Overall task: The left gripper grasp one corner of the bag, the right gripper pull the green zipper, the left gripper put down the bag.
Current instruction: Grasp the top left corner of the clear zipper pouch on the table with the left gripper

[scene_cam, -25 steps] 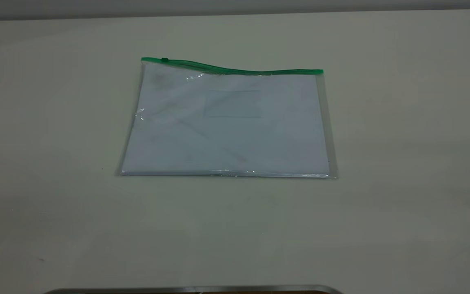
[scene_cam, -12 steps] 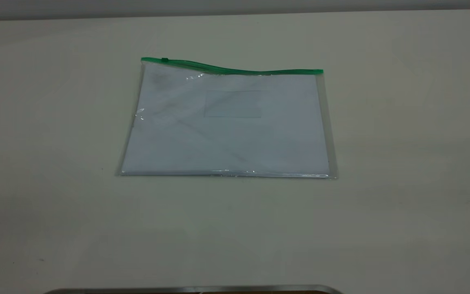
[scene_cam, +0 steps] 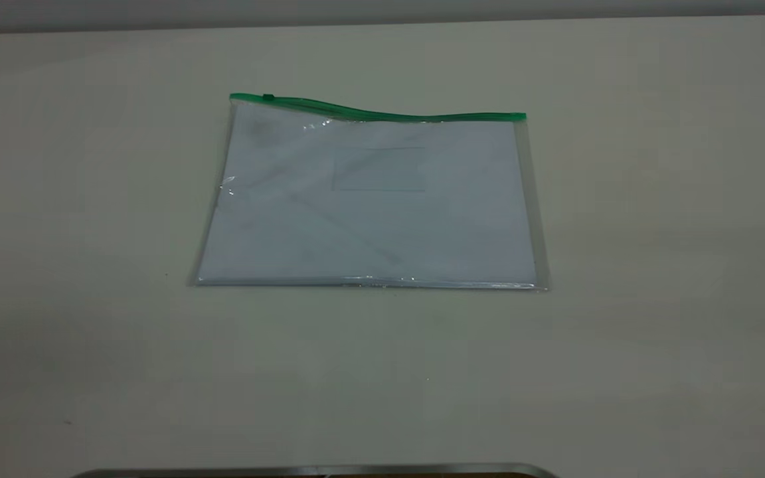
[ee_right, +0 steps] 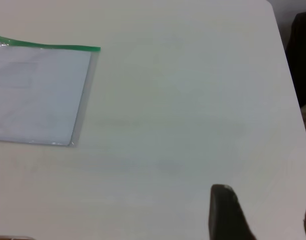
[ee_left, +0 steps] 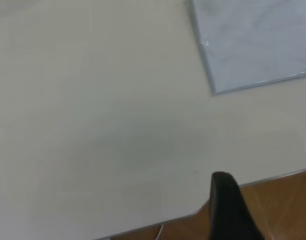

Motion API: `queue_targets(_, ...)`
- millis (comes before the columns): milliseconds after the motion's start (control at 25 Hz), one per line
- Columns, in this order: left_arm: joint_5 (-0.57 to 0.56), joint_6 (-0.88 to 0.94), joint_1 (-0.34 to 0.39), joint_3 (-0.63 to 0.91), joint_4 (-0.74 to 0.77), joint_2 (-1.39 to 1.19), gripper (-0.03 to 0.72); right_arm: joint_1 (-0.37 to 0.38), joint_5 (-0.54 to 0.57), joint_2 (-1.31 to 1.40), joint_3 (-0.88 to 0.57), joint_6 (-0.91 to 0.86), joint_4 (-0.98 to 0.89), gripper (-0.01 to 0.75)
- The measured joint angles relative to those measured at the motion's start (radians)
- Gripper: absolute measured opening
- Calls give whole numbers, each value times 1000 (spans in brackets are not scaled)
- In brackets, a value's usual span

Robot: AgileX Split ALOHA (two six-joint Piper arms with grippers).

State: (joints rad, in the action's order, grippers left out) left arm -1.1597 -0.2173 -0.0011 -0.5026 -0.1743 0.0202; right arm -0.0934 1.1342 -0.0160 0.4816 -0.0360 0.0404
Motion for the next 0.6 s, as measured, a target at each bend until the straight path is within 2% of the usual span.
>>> queue_targets(200,37,0,0,0,-20,0,455,0,0,0,0,0,0,413)
queue_targets(440,204,27,13,-3,-12,-55,455,0,-15,32,4,44,-49,413)
queue_targets(600,303,35,18,-3,-19,-279,455,0,-167,193,12,131,-113,413)
